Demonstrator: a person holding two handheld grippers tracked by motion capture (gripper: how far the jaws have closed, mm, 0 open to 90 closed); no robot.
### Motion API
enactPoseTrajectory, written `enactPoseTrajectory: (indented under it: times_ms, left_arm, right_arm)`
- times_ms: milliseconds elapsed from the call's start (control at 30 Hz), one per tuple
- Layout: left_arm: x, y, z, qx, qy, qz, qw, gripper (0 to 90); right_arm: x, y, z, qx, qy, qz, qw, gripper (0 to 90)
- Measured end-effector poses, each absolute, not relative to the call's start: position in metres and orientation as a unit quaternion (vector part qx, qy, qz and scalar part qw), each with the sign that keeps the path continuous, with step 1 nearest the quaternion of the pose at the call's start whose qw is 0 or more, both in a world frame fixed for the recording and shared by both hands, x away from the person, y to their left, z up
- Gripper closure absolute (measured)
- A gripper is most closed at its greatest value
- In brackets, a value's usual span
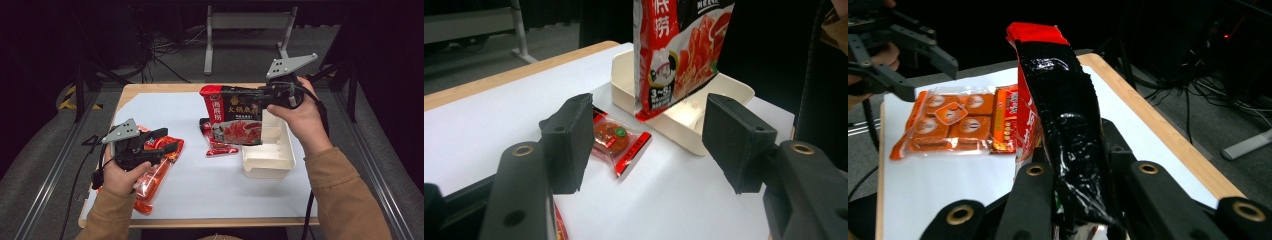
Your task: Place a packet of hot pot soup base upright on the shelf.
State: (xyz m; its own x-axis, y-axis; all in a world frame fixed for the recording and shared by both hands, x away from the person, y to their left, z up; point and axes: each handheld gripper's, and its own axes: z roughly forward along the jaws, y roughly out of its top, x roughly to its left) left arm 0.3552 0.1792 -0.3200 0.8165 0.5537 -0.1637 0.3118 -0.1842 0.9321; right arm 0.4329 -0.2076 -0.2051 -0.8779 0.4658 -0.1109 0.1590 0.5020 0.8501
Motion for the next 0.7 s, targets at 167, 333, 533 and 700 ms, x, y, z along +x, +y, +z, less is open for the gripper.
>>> enactPoseTrajectory:
  times_ms: [167,333,533,700]
  left_arm:
    - [0.356,0.180,-0.321,0.762,0.287,0.106,0.570,37.0]
    - [0.357,0.181,-0.322,0.762,0.289,0.111,0.569,34.8]
    - [0.359,0.182,-0.325,0.760,0.295,0.125,0.565,29.9]
    - [0.361,0.181,-0.329,0.758,0.299,0.131,0.564,26.3]
  right_arm:
    - [0.441,-0.218,-0.204,0.196,0.845,0.466,0.174,78.4]
    - [0.450,-0.229,-0.202,0.209,0.839,0.465,0.189,78.3]
    - [0.459,-0.242,-0.202,0.219,0.834,0.463,0.205,78.2]
    - [0.469,-0.254,-0.204,0.226,0.830,0.461,0.220,78.2]
